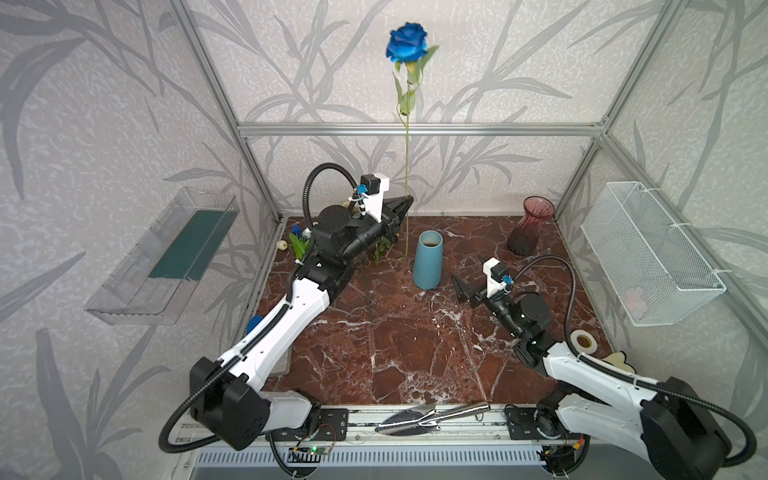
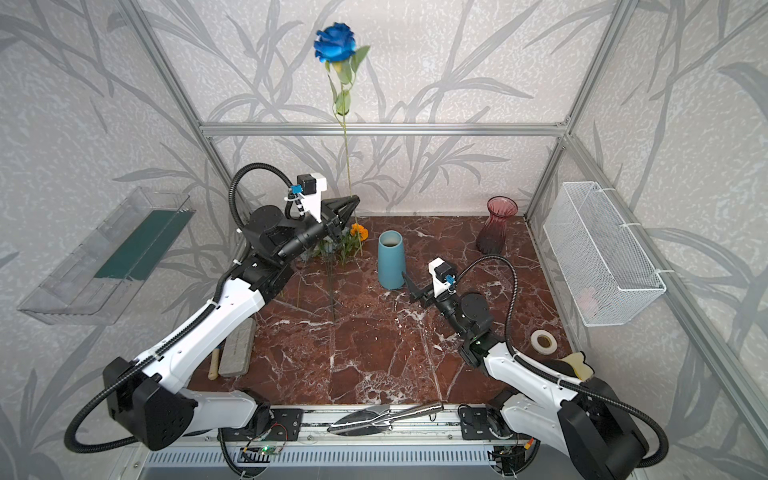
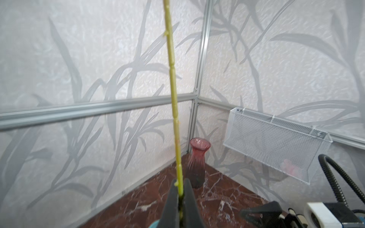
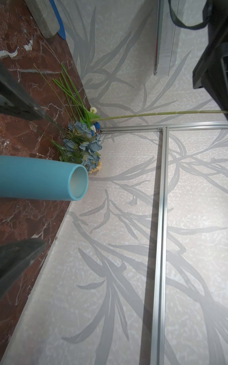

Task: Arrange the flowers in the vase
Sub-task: 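Lift the blue rose high and move it above the light-blue vase, then lower the blue rose stem into the vase and open the left gripper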

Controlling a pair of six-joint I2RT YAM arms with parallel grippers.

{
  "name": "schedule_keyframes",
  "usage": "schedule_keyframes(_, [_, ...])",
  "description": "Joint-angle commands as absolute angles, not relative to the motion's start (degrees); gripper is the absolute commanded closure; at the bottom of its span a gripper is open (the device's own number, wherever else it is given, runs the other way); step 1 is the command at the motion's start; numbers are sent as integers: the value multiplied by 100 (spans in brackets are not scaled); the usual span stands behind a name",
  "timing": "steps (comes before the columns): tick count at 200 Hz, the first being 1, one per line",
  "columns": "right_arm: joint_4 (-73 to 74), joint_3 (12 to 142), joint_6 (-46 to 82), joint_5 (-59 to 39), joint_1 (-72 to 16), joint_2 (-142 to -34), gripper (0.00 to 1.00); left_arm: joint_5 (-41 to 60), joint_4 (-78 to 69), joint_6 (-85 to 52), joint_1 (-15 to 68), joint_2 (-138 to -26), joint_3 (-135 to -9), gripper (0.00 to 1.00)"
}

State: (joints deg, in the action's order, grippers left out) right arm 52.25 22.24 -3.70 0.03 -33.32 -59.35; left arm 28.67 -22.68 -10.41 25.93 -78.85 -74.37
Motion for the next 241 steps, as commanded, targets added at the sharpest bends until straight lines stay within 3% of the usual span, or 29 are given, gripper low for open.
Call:
schedule_keyframes(1, [4827,2118,-616,334,-3320,-5490,7,3706,-3280,-1341,2584,-8326,-8045,100])
schedule_keyframes(43, [4793,1954,-809,354,-3304,-5388,7,4136,-3713,-1896,2582,-9568,-9202,100])
schedule_keyframes(72, [5103,1862,-761,281,-3301,-5477,7,4033,-3556,-1755,2593,-10024,-9292,100])
schedule_keyframes(241, [5941,1934,-793,-61,-3297,-6566,7,3362,-4047,-932,2549,-10168,-6991,98])
